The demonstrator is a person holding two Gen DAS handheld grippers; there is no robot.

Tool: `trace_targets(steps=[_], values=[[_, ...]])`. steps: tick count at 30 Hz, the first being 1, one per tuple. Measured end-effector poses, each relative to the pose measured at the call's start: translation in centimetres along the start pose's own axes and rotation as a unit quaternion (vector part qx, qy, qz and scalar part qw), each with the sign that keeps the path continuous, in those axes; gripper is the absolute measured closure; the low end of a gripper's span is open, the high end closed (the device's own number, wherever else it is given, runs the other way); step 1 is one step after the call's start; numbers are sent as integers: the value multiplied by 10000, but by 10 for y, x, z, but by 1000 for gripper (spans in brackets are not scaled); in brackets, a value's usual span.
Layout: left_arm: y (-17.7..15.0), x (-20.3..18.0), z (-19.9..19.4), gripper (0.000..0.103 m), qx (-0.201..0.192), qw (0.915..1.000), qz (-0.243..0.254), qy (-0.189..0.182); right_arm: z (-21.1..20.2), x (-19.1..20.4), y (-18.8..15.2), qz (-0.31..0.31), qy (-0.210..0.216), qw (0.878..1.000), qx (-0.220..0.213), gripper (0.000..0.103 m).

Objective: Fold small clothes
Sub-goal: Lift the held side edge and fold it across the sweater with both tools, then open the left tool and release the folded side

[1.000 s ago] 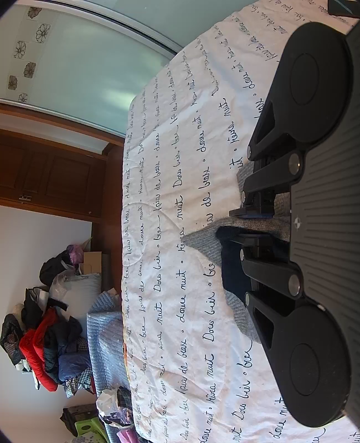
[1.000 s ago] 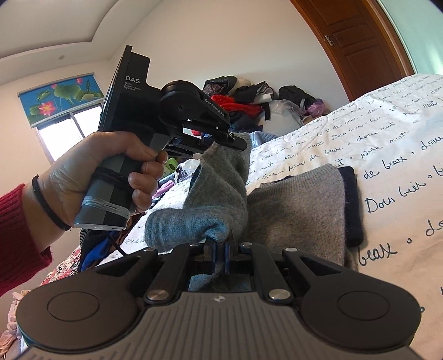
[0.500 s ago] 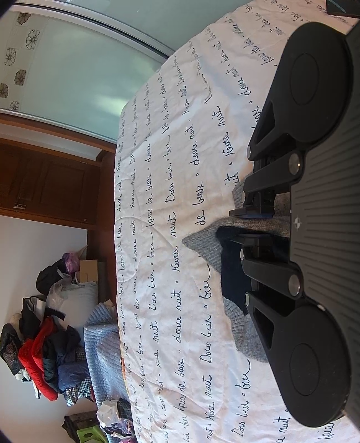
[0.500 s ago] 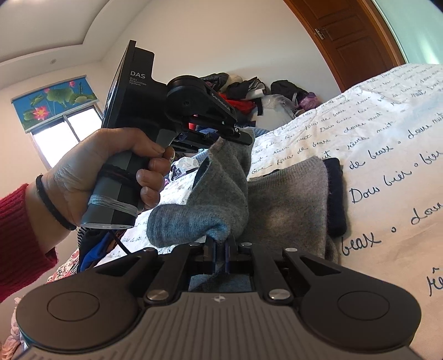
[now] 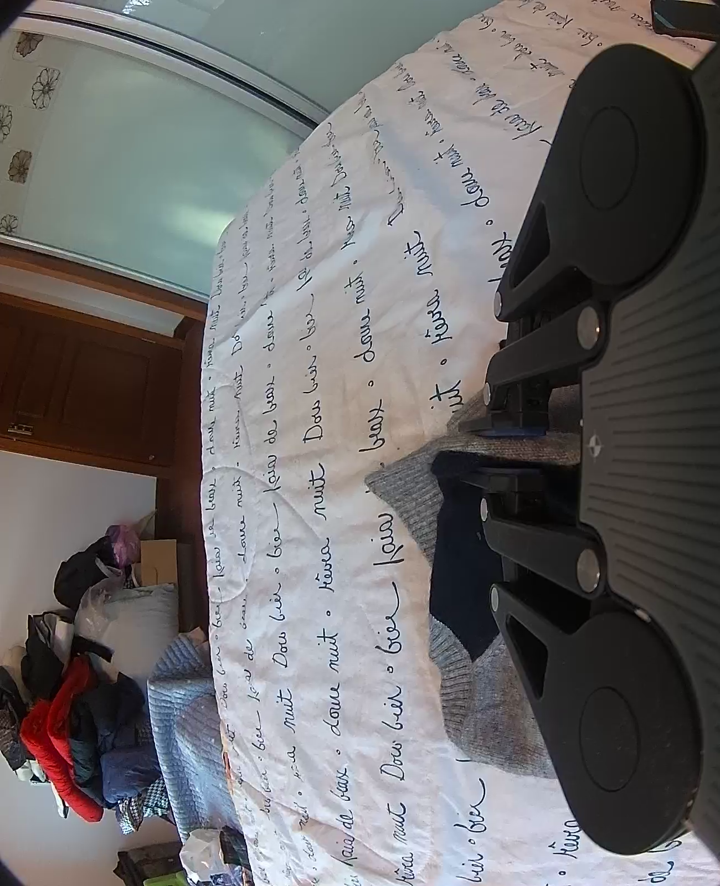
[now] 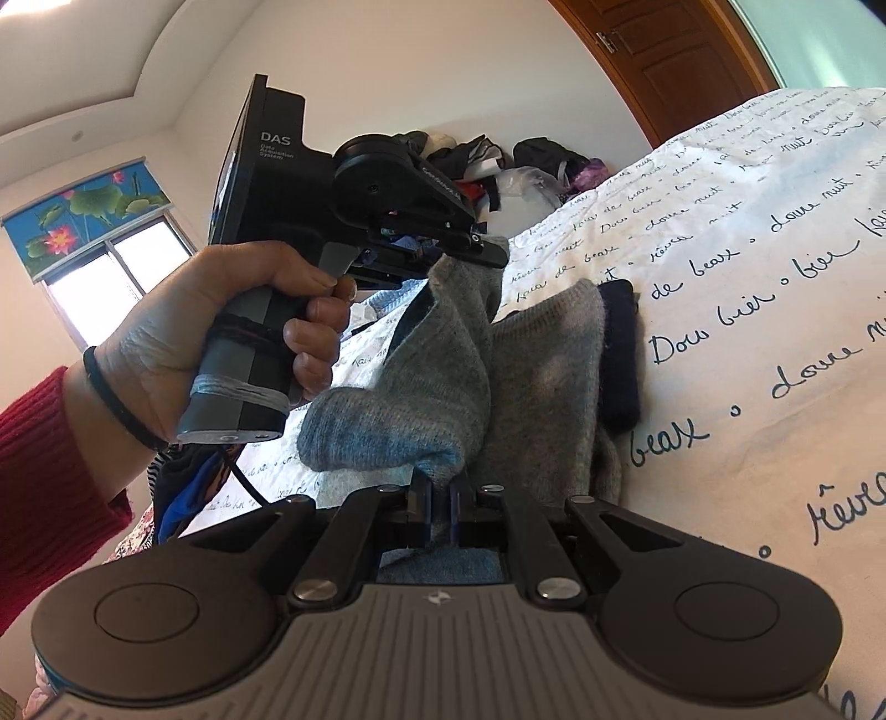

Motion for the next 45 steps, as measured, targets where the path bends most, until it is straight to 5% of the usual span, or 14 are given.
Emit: trace_targets(steps=[34, 45], values=[[-9, -34, 26, 91, 353, 9989, -8, -307, -22, -14, -9, 263, 57, 9996, 127, 97], [-8, -48, 4, 45, -14, 9988, 78, -488, -23, -20, -12, 391, -37, 9986, 348, 95]])
Point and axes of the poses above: each gripper's, at about its wrist camera, not at the fingertips, and z roughly the way its jaws point, x to its left, y to its top, the point moved 1 cm from there along z, roughly the way its jaws point, and after that the axes turned 4 degrees about y, right-handed, at the moved point
